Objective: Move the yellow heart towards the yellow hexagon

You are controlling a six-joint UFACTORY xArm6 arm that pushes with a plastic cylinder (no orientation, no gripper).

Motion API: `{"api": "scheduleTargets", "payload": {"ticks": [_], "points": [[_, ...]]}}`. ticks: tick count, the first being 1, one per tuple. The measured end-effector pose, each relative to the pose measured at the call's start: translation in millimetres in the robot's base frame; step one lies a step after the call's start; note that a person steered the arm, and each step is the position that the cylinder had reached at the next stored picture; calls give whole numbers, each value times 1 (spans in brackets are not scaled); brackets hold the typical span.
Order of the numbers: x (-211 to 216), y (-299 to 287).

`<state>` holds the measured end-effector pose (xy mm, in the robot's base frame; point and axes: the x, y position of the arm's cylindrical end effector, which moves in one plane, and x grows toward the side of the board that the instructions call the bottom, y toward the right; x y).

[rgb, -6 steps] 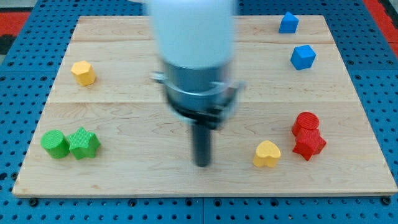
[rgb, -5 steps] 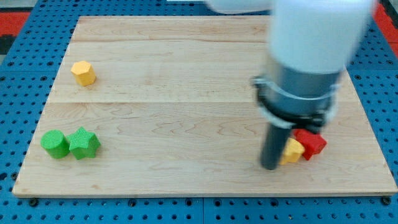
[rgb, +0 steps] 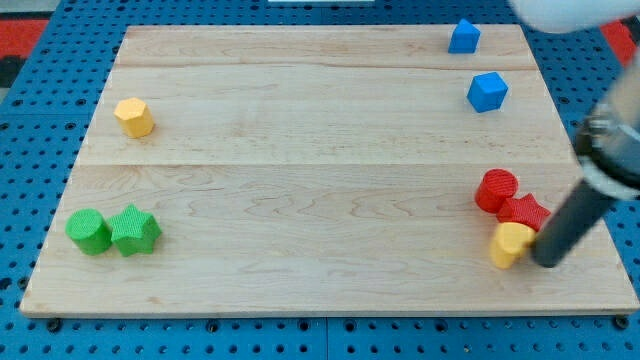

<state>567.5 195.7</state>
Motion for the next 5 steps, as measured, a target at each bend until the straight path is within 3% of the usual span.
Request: {"api": "scheduleTargets", "payload": {"ticks": [1,5], "points": [[-9,-43],[-44,-115]]}}
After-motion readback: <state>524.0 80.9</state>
